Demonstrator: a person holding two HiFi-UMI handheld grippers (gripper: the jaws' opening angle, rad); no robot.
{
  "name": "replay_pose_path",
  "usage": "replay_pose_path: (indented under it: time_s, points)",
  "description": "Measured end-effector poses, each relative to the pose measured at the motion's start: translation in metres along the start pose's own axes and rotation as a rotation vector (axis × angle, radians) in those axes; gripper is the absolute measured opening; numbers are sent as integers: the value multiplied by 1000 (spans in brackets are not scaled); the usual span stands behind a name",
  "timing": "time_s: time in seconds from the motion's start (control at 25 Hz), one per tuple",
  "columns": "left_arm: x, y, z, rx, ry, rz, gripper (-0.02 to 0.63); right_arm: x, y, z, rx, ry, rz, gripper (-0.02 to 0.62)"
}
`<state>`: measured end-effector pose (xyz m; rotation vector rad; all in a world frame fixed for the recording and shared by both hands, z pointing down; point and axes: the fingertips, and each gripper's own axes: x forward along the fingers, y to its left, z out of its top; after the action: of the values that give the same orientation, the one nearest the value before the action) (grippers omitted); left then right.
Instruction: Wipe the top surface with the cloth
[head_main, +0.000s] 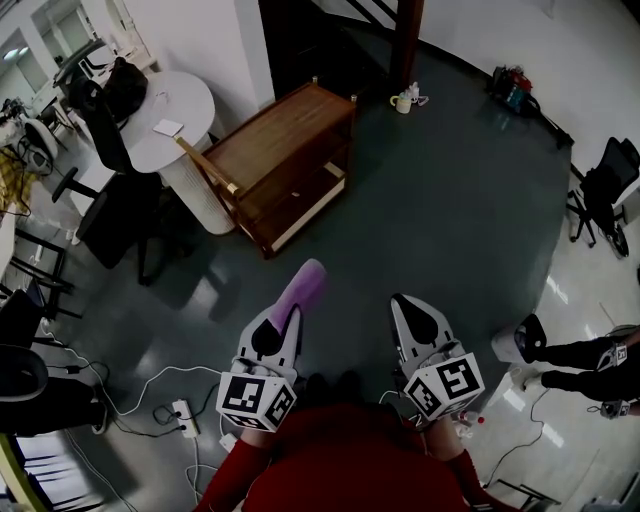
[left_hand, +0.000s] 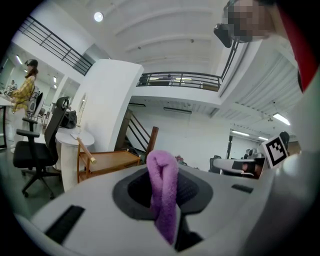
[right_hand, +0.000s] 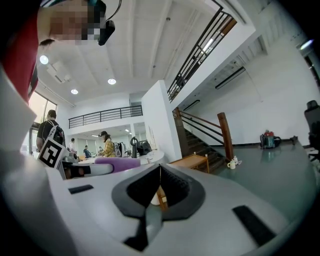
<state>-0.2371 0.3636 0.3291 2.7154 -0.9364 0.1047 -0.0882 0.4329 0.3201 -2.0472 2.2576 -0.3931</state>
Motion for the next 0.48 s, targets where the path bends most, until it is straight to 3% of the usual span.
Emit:
replay_pose_path:
  time_s: [0.48]
  points:
    - [35,-13,1,34,-1,5,72,-3,-39,2,16,-6,-25,14]
